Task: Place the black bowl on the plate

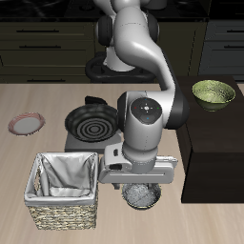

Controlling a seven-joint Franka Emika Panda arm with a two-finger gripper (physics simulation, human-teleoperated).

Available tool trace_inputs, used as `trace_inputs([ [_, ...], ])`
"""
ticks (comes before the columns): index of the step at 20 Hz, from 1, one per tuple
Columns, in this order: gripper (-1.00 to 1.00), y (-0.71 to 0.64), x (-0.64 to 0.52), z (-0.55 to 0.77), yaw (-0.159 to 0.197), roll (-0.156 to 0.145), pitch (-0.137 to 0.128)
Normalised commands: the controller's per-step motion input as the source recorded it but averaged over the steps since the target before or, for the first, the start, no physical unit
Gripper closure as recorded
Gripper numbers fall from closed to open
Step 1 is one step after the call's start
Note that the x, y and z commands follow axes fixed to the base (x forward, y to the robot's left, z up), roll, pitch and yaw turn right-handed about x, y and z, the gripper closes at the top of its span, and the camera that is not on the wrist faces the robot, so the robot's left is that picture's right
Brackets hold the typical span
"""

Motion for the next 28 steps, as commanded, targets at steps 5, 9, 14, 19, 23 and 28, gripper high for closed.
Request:
trace_inputs([
  [5, -1.00, -0.03, -0.01, -0.24, 0.004, -0.012, 0.033],
  [9, -1.00, 0.03, -0.04, -0.19, 0.010, -0.004, 0.018],
  [14, -1.00, -0.01, 0.01, -0.17, 0.015, -0.009, 0.020],
  [19, -1.00, 0.02, 0.00, -0.21, 0.015, 0.002, 0.020],
  [23, -1.00, 0.04, -0.01, -0.20, 0.012, 0.002, 0.020],
  [28, -1.00, -0.01, 0.00, -0.30, 0.008, -0.012, 0.040],
])
